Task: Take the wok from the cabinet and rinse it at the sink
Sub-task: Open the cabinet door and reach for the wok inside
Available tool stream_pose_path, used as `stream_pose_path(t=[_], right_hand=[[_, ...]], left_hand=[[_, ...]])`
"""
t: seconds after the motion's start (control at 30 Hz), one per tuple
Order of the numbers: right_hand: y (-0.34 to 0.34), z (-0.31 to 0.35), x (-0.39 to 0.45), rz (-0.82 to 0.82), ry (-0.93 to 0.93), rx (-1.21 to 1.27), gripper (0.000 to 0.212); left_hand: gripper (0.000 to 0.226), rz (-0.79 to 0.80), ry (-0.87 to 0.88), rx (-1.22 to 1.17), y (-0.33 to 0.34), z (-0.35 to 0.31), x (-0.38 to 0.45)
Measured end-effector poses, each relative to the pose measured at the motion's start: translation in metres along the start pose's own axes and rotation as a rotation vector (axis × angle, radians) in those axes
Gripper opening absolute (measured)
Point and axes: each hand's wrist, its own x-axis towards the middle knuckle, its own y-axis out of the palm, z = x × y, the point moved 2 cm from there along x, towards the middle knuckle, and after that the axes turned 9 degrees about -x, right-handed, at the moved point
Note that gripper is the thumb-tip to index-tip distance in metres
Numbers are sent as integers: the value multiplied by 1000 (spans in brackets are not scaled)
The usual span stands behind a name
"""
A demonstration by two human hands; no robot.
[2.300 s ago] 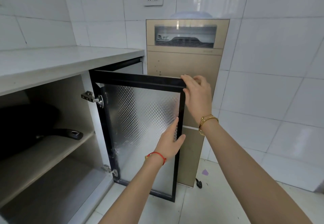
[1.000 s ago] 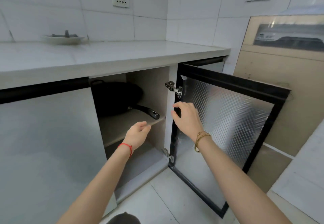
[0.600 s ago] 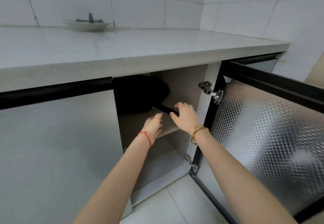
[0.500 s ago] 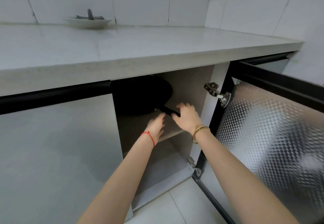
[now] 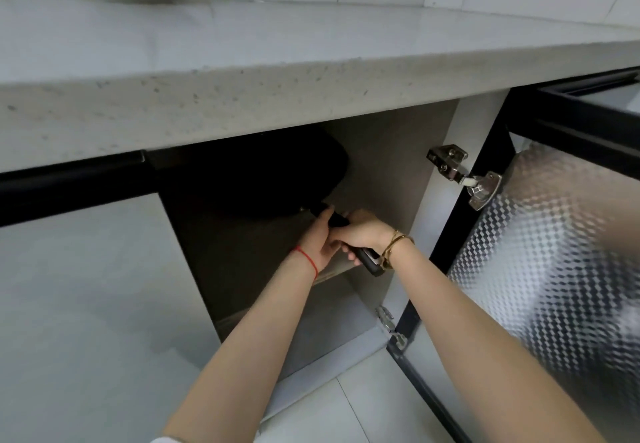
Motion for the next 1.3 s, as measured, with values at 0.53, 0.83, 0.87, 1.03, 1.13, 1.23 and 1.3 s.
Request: stream_pose_path(t=[0.53, 0.83, 0.87, 1.03, 1.13, 1.23, 1.3], right_hand=[[27, -30, -60, -406, -165, -270, 28], [52, -63, -119, -469, -134, -317, 31], [52, -66, -128, -471, -120, -319, 28], [46, -66, -178, -492, -103, -314, 17], [41, -61, -212, -489, -77, -249, 19], [34, -55, -256, -472, -58, -224, 21], [28, -51, -286, -450, -13, -197, 20]], left_hand=[[19, 188, 15, -181, -6, 32, -42], [20, 285, -39, -95, -11, 75, -88], [19, 284, -53, -97, -11, 78, -94], [22, 218, -98, -113, 5, 87, -134], [18, 216, -141, -62, 19, 83, -172], [20, 222, -190, 10, 37, 80, -219], [23, 234, -216, 14, 47, 82, -248]])
